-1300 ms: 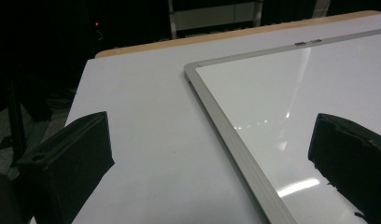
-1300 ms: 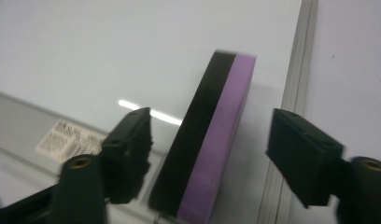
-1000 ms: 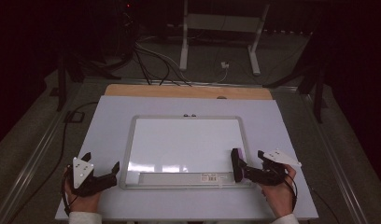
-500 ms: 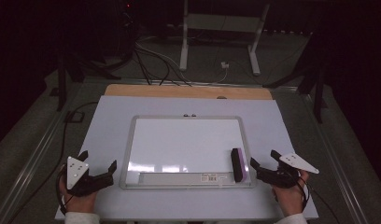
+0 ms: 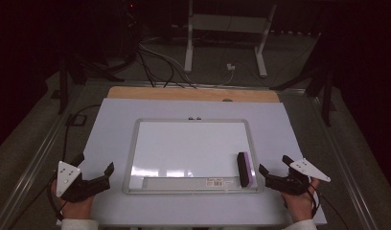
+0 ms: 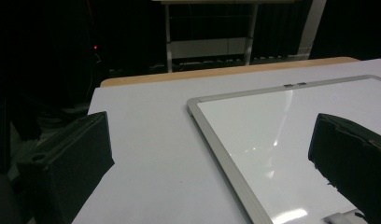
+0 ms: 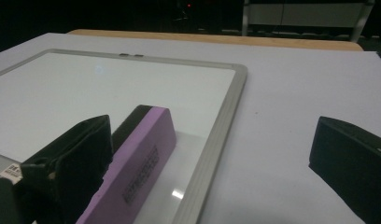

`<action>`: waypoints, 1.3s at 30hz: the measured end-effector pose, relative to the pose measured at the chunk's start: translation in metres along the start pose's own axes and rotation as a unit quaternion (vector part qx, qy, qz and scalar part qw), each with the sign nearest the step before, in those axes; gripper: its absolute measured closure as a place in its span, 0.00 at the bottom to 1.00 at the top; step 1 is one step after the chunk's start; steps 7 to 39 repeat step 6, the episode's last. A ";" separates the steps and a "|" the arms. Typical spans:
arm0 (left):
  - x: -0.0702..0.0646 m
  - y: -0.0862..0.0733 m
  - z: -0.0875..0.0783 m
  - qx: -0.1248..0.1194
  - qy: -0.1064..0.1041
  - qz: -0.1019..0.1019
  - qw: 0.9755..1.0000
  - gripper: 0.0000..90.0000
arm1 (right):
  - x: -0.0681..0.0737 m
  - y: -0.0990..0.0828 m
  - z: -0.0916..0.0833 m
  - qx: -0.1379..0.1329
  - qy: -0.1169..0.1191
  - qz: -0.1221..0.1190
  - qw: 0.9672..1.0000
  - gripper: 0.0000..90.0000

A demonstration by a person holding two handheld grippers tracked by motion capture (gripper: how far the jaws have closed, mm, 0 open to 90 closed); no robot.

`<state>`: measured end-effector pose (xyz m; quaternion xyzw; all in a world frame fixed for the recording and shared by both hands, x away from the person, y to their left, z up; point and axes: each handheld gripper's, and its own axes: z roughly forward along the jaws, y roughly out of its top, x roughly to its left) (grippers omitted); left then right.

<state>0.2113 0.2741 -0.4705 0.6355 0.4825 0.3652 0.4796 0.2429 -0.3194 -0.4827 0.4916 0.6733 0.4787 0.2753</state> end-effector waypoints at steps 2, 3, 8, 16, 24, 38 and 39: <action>0.000 -0.002 0.001 0.003 0.001 -0.001 1.000 0.01 | -0.001 0.000 0.000 -0.002 -0.001 0.001 1.000 0.00; 0.000 -0.002 0.001 0.004 0.001 -0.002 1.000 0.01 | -0.001 0.000 0.000 -0.002 -0.002 -0.001 1.000 0.00; 0.000 -0.003 0.003 0.008 0.003 -0.003 1.000 0.01 | -0.001 -0.002 0.001 0.003 -0.009 -0.007 1.000 0.00; 0.000 -0.003 0.003 0.008 0.003 -0.003 1.000 0.01 | -0.001 -0.002 0.001 0.003 -0.009 -0.007 1.000 0.00; 0.000 -0.003 0.003 0.008 0.003 -0.003 1.000 0.01 | -0.001 -0.002 0.001 0.003 -0.009 -0.007 1.000 0.00; 0.000 -0.003 0.003 0.008 0.003 -0.003 1.000 0.01 | -0.001 -0.002 0.001 0.003 -0.009 -0.007 1.000 0.00; 0.000 -0.003 0.003 0.008 0.003 -0.003 1.000 0.01 | -0.001 -0.002 0.001 0.003 -0.009 -0.007 1.000 0.00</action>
